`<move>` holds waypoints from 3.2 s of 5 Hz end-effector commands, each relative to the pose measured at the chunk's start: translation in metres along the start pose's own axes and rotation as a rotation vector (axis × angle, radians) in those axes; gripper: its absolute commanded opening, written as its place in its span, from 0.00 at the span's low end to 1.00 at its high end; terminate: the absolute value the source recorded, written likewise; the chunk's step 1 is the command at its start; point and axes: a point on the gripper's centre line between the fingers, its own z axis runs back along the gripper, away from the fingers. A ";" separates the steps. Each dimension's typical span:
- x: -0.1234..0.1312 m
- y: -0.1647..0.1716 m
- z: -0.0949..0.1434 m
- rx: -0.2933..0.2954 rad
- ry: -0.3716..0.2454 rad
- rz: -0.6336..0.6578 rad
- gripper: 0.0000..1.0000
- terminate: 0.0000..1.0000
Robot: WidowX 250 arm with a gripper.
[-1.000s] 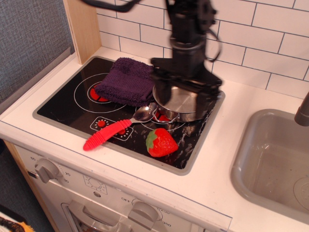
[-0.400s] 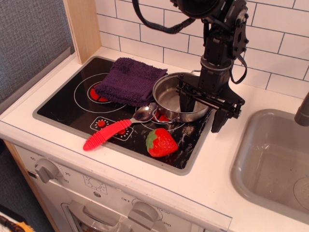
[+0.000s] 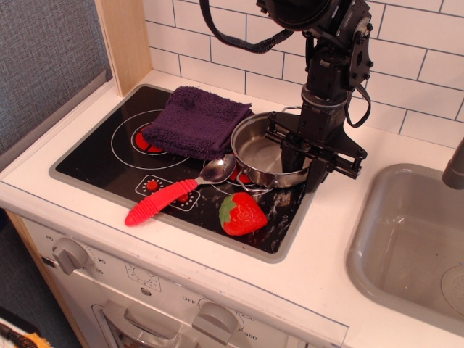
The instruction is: Put the bowl on the left bottom of the stove.
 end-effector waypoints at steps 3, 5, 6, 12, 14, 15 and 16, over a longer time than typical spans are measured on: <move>0.006 0.015 0.072 -0.082 -0.205 0.032 0.00 0.00; -0.038 0.068 0.104 -0.090 -0.283 0.148 0.00 0.00; -0.067 0.087 0.093 -0.097 -0.246 0.183 0.00 0.00; -0.098 0.190 0.029 -0.035 -0.057 0.273 0.00 0.00; -0.110 0.198 0.024 -0.039 -0.037 0.309 0.00 0.00; -0.111 0.196 0.018 -0.045 -0.015 0.315 0.00 0.00; -0.107 0.186 0.016 -0.040 0.008 0.284 1.00 0.00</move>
